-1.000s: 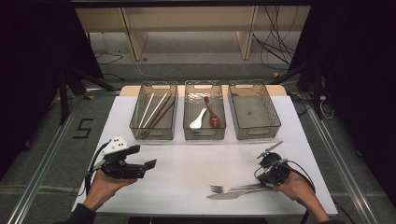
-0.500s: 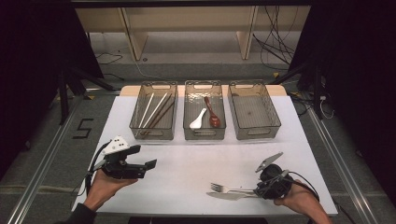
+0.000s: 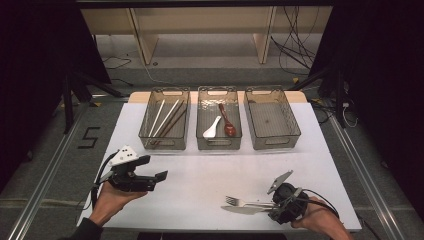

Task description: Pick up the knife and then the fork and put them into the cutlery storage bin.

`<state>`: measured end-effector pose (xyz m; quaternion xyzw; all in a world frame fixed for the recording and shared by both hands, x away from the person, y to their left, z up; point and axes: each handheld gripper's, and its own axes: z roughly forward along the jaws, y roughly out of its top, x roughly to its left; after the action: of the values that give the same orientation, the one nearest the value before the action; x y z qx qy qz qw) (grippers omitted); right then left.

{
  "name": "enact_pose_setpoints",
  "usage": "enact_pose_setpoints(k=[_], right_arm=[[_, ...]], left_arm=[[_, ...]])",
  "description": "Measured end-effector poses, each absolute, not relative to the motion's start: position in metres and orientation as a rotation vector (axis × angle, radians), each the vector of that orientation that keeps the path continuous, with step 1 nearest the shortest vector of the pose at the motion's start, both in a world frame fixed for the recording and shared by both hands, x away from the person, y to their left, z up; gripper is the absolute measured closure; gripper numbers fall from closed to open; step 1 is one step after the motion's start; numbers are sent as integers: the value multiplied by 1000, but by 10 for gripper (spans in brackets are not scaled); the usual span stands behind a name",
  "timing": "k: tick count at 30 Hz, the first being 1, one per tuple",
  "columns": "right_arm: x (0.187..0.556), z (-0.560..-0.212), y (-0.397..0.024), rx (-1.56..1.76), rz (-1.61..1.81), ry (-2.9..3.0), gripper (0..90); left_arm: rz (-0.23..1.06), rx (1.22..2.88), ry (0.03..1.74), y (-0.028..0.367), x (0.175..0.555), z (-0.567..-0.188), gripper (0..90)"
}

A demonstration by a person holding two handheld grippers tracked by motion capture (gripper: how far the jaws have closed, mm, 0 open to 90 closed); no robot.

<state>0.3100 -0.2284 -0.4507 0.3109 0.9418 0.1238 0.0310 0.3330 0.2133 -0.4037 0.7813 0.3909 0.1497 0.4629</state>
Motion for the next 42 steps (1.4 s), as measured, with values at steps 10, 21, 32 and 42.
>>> enact_pose_setpoints(k=[10, 21, 32, 42], right_arm=[[306, -455, -223, 872, 275, 2936, 617], [312, -454, -209, 764, 156, 2986, 679], [311, -453, -201, 641, 102, 3025, 795], [315, -453, -201, 638, 127, 3037, 784]], left_arm=[[367, 1924, 957, 213, 333, -404, 155], [367, 1932, 956, 212, 334, -405, 155], [367, 1933, 955, 212, 334, -405, 155], [366, 1936, 953, 211, 334, -405, 155]])
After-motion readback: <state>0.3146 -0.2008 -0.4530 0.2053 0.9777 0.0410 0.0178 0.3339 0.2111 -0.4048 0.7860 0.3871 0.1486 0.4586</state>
